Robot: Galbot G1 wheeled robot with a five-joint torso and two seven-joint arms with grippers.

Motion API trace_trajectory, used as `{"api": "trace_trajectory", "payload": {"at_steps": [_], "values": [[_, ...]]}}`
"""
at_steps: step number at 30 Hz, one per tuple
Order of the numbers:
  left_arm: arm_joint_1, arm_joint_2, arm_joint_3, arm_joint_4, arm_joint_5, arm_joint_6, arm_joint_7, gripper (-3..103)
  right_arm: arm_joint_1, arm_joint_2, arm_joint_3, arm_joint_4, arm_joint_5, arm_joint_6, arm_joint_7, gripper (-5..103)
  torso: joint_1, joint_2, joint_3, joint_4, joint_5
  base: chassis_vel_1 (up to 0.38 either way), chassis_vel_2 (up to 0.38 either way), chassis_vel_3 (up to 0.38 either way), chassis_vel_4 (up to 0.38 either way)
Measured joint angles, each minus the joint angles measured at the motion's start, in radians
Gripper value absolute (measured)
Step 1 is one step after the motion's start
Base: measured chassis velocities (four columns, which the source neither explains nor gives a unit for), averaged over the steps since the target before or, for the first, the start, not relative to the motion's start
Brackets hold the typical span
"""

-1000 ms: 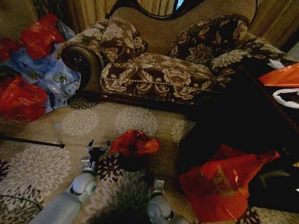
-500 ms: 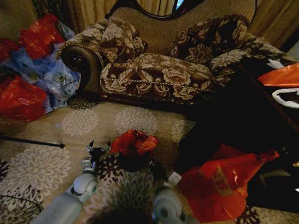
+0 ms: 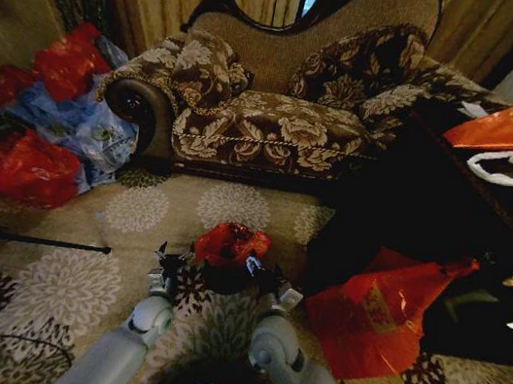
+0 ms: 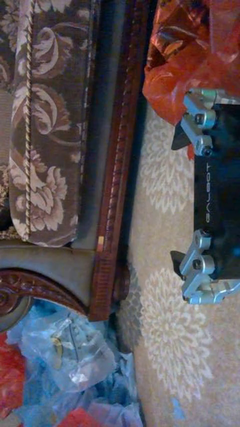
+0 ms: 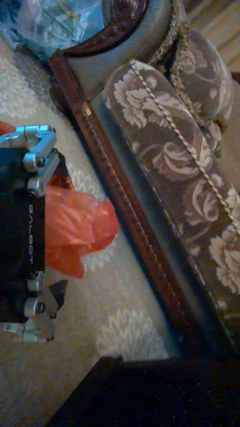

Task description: Place a garbage bag over the trash bin.

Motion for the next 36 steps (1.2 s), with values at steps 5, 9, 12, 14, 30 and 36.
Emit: {"api": "trace_trajectory", "payload": {"at_steps": [5,9,12,14,30,36], "values": [[0.005,0.0,-0.002,0.0,0.0,0.0,-0.001,100,0.042,-0.004,0.0,-0.042,0.009,-0.012,-0.035,100,0.0,0.0,0.0,0.0,0.0,0.0,0.0,0.0,0.0],[0.009,-0.004,-0.003,0.003,0.002,-0.002,-0.001,100,0.071,-0.001,0.0,-0.071,0.042,-0.022,-0.032,100,0.0,0.0,0.0,0.0,-0.0001,0.0,0.0,0.0,0.0],[0.007,-0.006,-0.002,0.004,0.002,-0.002,-0.001,100,0.093,0.006,-0.003,-0.093,0.057,-0.025,-0.033,100,0.0,0.0,0.0,-0.0001,0.0,0.0,0.0,0.0,0.0],[-0.001,-0.006,-0.001,0.006,0.002,-0.003,-0.001,100,0.131,0.025,-0.007,-0.14,0.073,-0.027,-0.034,100,0.0,0.0,0.0,0.0,0.0,0.0,0.0,0.0,0.0],[-0.004,0.005,-0.013,-0.004,-0.012,-0.012,0.0,100,0.207,0.11,0.002,-0.378,0.092,-0.034,-0.053,96,0.0,0.0,0.0,0.0,0.0,0.0,0.0,0.0,0.0],[-0.003,0.006,-0.015,-0.004,-0.012,-0.017,0.001,100,0.203,0.1,-0.004,-0.377,0.087,-0.025,-0.059,75,0.0,0.0,0.0,0.0,0.0,0.0,0.0,0.0,0.0]]}}
